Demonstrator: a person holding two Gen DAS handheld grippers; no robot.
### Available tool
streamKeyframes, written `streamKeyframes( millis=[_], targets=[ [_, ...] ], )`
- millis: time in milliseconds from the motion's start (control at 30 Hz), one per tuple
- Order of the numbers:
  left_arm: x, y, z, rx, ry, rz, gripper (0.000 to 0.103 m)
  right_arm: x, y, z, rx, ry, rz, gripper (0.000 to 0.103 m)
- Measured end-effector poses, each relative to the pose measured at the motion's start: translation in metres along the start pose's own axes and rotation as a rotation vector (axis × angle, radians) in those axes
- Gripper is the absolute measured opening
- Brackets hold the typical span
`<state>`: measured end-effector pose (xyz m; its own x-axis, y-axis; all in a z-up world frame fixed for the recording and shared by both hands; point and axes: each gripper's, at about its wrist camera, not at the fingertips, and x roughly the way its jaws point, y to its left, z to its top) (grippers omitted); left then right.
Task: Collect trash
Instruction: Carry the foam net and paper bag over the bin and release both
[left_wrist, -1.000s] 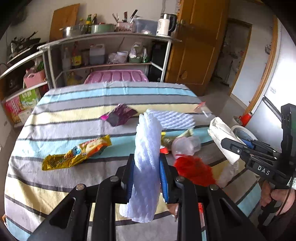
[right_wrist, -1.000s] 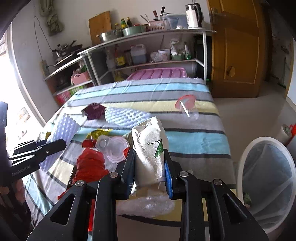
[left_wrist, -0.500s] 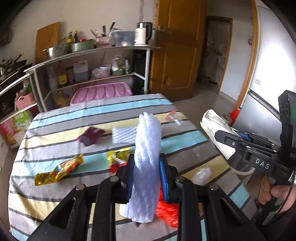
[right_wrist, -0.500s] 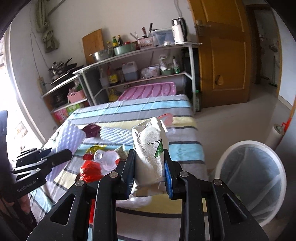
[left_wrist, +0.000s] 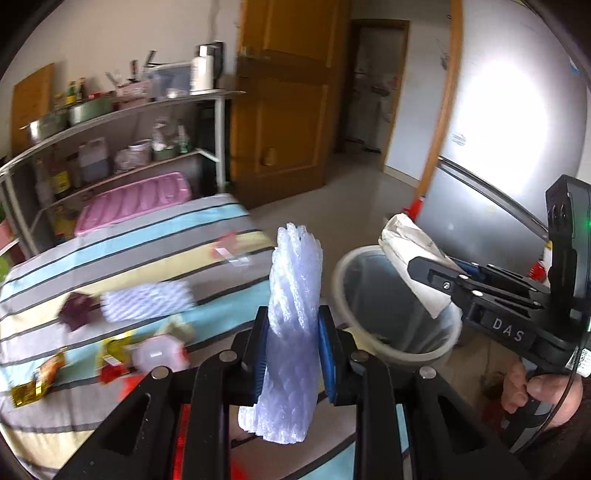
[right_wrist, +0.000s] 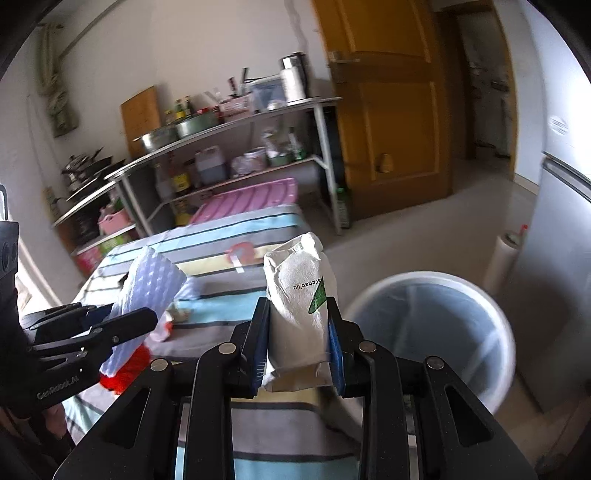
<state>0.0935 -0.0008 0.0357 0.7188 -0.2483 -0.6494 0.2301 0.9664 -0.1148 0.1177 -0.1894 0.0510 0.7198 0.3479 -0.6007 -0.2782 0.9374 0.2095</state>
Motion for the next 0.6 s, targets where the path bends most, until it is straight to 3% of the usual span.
streamKeyframes(
  millis=[300, 600],
  targets=[
    [0.051, -0.061, 0.012, 0.055, 0.074, -0.115, 0.026, 0.0, -0.068, -0.011, 0.091, 0.048, -0.103, 0.029],
    [0.099, -0.092, 0.008, 0.07, 0.164, -0.131, 0.026, 0.028, -0.113, -0.029, 0.14, 0.151, -0.176, 0.029]
  ],
)
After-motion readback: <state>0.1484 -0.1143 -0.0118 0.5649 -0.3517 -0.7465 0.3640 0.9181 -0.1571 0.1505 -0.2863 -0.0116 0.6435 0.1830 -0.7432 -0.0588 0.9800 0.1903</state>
